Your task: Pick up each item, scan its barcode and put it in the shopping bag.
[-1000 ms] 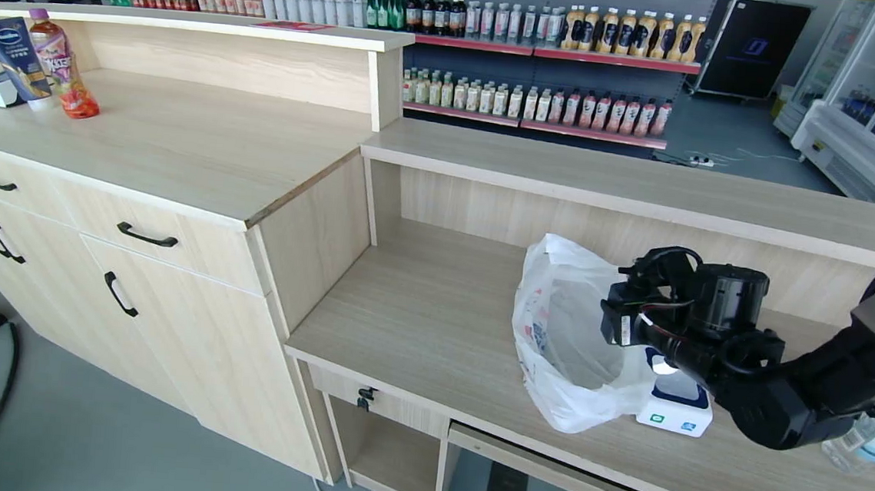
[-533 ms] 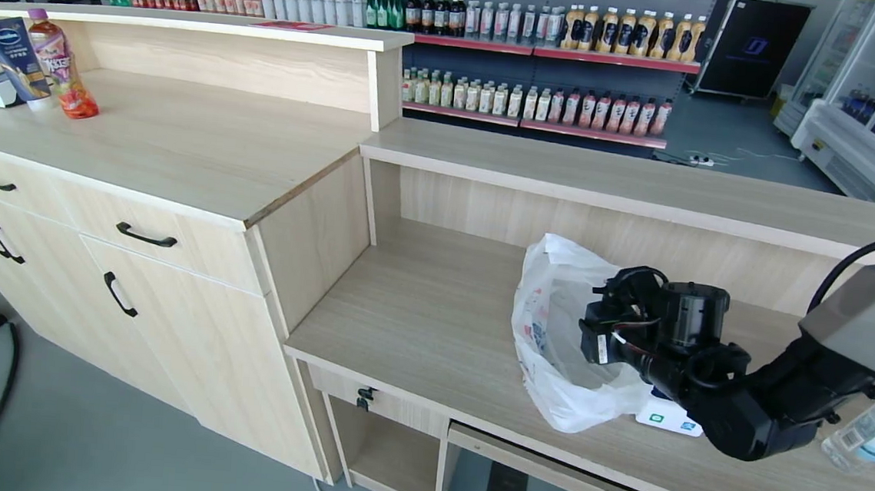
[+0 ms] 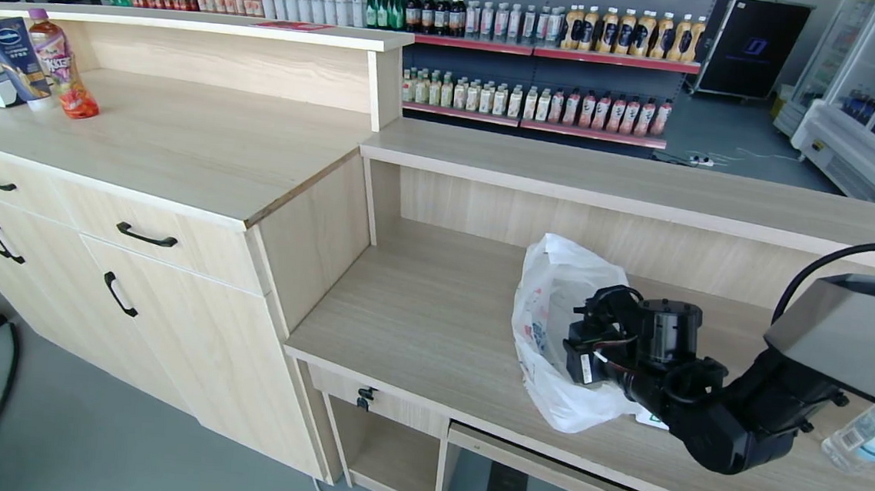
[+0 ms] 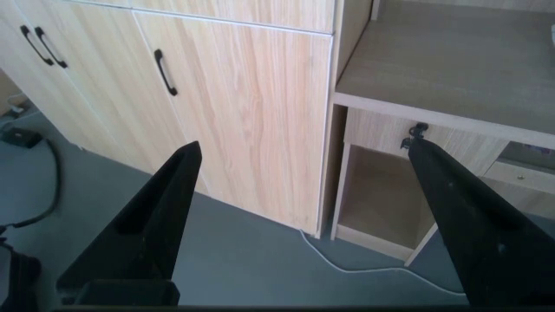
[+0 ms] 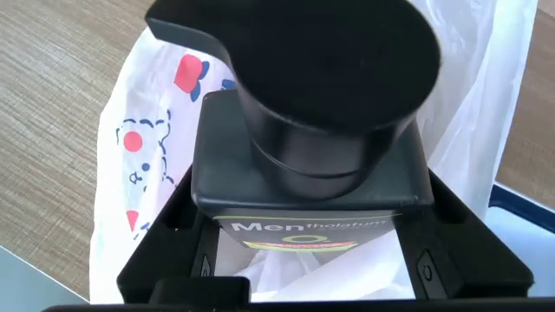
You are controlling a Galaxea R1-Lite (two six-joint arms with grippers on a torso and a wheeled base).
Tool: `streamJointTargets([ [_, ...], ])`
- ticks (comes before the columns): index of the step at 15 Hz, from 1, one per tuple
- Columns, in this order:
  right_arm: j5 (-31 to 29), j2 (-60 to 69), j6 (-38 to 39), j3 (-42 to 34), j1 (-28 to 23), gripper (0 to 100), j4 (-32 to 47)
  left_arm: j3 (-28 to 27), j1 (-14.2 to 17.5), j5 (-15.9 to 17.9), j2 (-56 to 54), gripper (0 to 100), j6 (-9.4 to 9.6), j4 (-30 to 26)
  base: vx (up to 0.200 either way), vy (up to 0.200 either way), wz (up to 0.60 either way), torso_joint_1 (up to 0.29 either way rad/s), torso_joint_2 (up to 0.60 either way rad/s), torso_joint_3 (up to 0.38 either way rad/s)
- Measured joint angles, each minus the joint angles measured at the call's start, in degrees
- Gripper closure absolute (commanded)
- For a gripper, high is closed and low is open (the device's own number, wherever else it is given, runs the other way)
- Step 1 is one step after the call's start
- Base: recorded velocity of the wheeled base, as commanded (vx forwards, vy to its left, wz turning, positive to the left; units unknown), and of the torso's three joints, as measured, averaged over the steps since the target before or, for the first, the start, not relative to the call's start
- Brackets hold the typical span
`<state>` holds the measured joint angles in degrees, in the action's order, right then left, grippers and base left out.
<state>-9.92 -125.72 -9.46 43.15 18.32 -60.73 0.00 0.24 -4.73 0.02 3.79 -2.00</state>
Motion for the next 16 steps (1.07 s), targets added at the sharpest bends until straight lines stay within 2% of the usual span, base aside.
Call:
streamJointTargets([
  [16, 0.0, -4.1, 0.2, -0.5, -0.8, 100, -1.7, 0.0, 0.0, 0.0, 0.0, 0, 0.00, 0.0, 0.000, 0.000, 0.00, 0.000, 0.00, 0.000],
])
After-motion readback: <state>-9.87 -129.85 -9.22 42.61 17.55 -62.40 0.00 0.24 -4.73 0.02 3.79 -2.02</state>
